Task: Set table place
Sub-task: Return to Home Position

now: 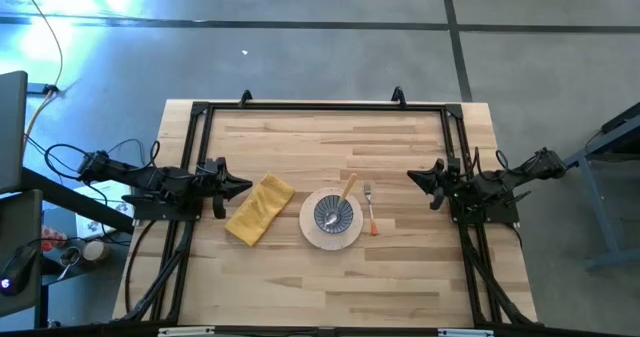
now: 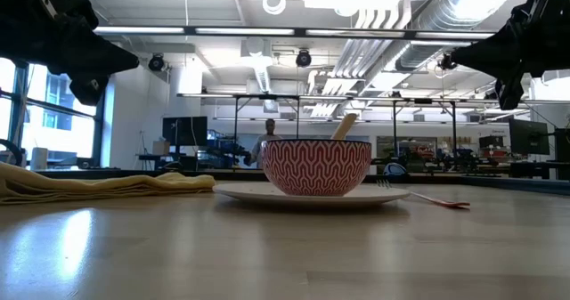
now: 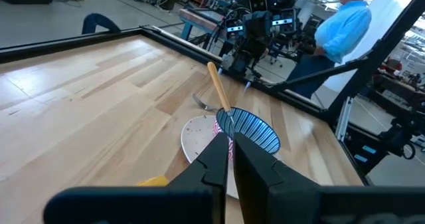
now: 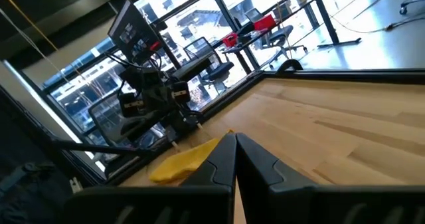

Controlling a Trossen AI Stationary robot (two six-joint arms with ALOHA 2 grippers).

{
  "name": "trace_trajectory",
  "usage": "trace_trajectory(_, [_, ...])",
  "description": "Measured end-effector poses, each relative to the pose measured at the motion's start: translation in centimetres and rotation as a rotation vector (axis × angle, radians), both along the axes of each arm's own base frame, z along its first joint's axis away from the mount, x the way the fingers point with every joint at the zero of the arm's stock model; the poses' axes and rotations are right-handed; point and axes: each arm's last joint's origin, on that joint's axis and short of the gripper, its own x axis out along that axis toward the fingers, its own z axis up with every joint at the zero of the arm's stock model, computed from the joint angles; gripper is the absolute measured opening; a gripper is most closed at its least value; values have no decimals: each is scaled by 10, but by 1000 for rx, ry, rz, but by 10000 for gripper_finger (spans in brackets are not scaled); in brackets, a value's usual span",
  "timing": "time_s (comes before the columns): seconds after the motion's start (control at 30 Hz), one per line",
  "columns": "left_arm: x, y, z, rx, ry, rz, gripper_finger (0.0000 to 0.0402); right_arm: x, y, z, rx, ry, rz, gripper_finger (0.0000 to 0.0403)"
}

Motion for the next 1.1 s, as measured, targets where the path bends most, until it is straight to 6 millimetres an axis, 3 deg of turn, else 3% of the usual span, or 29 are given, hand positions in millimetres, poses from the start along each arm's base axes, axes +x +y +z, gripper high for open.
trace_trajectory(1.1, [0,-1,0,-1,0,-15,19,0,0,0,4,0,2,0])
